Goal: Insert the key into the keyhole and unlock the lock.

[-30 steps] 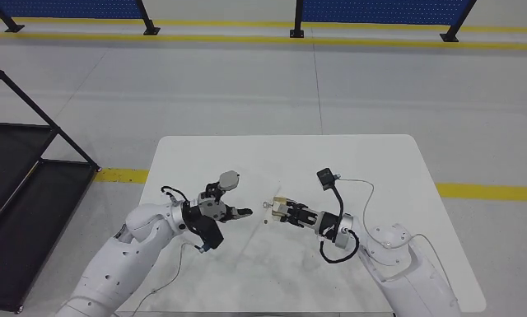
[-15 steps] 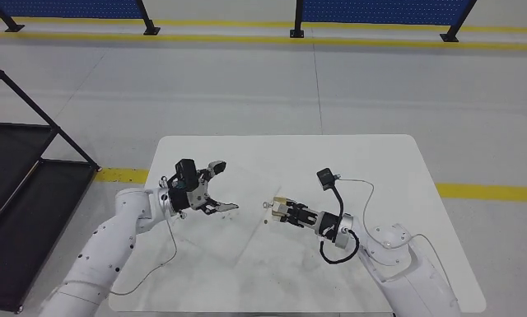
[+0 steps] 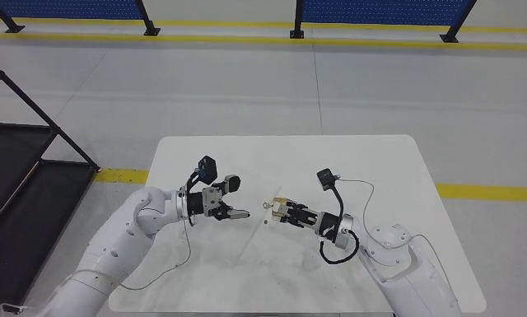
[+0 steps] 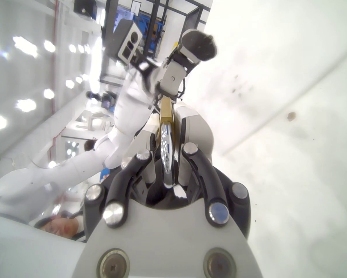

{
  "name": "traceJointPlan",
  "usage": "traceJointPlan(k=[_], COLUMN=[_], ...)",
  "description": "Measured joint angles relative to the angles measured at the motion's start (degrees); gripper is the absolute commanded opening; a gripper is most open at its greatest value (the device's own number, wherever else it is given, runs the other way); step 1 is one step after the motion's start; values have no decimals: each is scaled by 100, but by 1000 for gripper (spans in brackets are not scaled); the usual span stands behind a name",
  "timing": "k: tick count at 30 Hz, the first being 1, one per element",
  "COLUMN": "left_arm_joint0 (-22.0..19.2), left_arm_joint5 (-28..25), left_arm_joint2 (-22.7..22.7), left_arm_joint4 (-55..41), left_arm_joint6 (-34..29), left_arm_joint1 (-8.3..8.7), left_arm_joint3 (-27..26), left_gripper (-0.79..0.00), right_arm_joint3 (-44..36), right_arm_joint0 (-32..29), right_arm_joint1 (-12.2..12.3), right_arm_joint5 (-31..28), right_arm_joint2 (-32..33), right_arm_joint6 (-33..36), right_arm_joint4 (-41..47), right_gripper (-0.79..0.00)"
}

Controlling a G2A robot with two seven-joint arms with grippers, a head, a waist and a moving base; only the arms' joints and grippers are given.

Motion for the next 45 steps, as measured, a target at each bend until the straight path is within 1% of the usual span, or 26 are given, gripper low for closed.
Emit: traceJointPlan(k=[4,8,11,14,15,18,21,23,25,32,34,37,44,45], left_arm_joint0=[41,47,-23,-246,-342,-535,-672,-746,-773,-754,-673,-637,-765,-783], left_arm_joint5=[42,-18,76,747,1030,1753,2220,2319,2310,2308,2299,2304,2200,2191], left_arm_joint2=[32,146,376,611,653,677,716,742,745,749,809,910,1105,1124], left_arm_joint4=[-166,-1219,-2590,-4335,-5079,-6580,-7479,-7757,-7652,-7570,-7570,-7557,-7737,-7751], left_arm_joint6=[-9,-422,-1281,-2571,-3092,-4275,-5128,-5477,-5565,-5515,-5451,-5445,-5458,-5447], left_arm_joint1=[-6,33,111,191,217,259,255,247,247,244,222,183,69,54], left_arm_joint3=[-17,-57,-12,-26,-24,113,265,366,410,378,253,195,317,354], left_gripper=[0,0,0,0,0,0,0,0,0,0,0,0,0,-34], right_arm_joint3=[0,0,0,0,0,0,0,0,0,0,0,0,0,0], right_arm_joint0=[0,0,0,0,0,0,0,0,0,0,0,0,0,0], right_arm_joint1=[0,0,0,0,0,0,0,0,0,0,0,0,0,0], right_arm_joint5=[0,0,0,0,0,0,0,0,0,0,0,0,0,0], right_arm_joint2=[0,0,0,0,0,0,0,0,0,0,0,0,0,0], right_arm_joint6=[0,0,0,0,0,0,0,0,0,0,0,0,0,0], right_arm_joint4=[0,0,0,0,0,0,0,0,0,0,0,0,0,0], right_gripper=[-785,-785,-785,-785,-785,-785,-785,-785,-785,-785,-785,-785,-785,-785])
